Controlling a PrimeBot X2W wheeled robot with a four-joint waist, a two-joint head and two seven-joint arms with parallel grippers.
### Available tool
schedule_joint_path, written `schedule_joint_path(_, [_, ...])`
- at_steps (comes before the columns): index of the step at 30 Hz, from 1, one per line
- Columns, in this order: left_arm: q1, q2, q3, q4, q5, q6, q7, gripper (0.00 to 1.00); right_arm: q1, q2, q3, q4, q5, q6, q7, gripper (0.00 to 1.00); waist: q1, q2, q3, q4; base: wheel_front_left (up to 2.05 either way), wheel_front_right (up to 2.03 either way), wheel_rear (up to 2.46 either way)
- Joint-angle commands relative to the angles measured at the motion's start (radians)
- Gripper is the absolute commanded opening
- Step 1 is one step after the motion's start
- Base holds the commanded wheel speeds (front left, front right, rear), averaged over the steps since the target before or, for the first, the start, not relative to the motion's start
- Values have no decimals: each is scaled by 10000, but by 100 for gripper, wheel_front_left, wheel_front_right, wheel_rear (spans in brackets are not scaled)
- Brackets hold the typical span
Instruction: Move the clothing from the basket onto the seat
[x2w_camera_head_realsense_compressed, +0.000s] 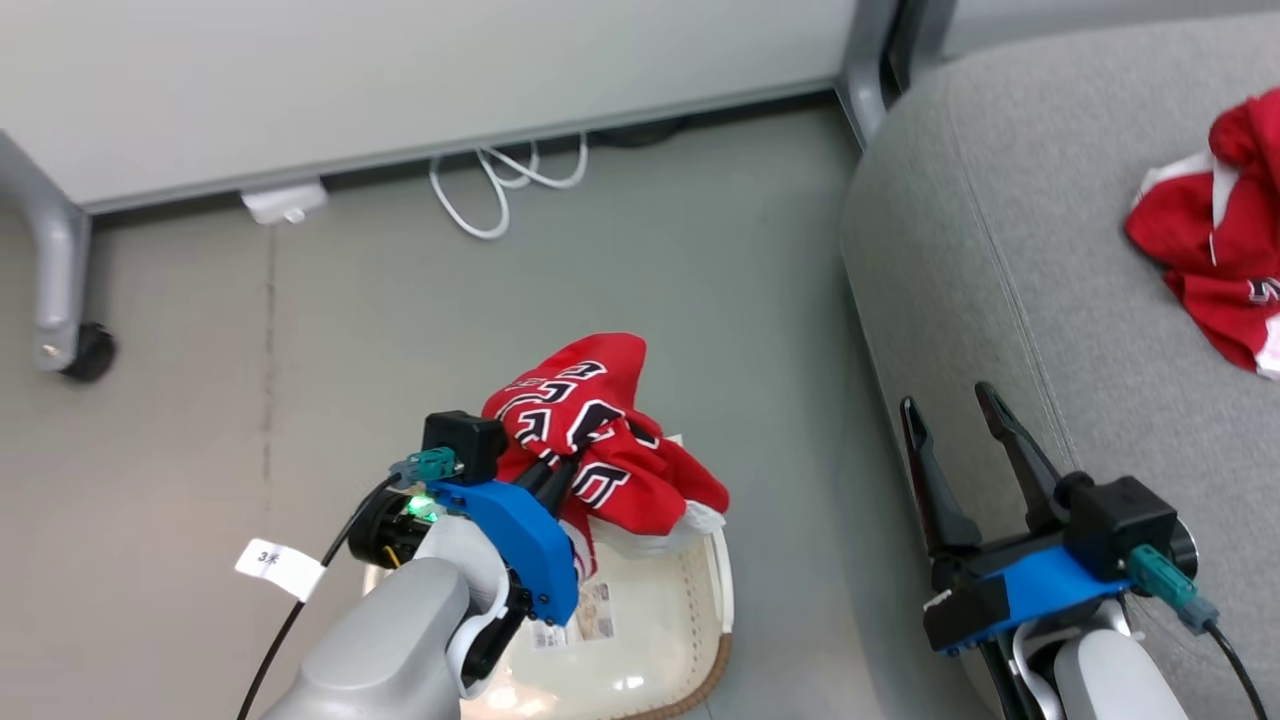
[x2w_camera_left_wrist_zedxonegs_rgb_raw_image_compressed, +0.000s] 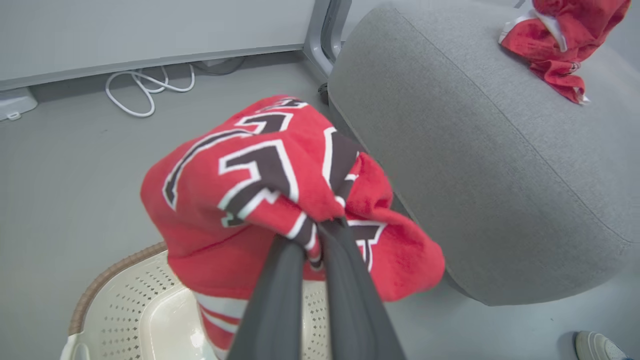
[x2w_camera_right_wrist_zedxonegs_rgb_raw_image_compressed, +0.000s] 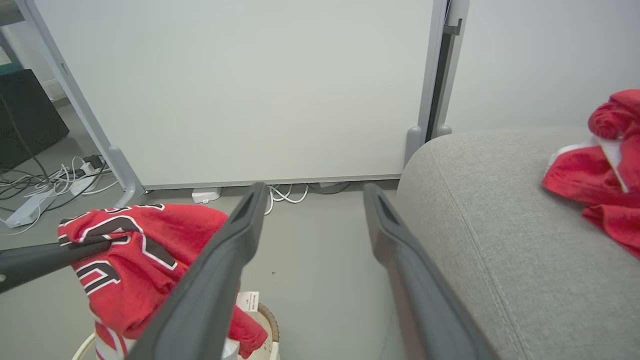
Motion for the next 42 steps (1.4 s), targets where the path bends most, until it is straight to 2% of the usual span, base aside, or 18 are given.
schedule_joint_path(1, [-130,39,-195,-232,-30,-12,-45,0,262,-14,-74,-82,-32,5,105,100,3,-1,-693,535,0,0,0])
schedule_joint_path(7, [-724,125,-827,-740,203,-12,224,0,748,-13,-172,-264,-35,5,376,100,3,-1,-1337,974,0,0,0])
schedule_joint_path(16, [-1652,-351,-987,-1308,352,-12,187,0,1213,-13,-118,-499,-63,5,735,100,3,-1,-1978,1316,0,0,0])
schedule_joint_path(28, [-2229,-922,-1003,-1757,267,116,-95,0,1344,-13,132,-667,-9,5,1002,100,3,-1,-2311,1161,0,0,0])
schedule_joint_path(42, [-2317,-1051,-1112,-1628,52,106,-120,0,617,-13,875,-412,-41,5,1330,100,3,-1,-2023,860,0,0,0])
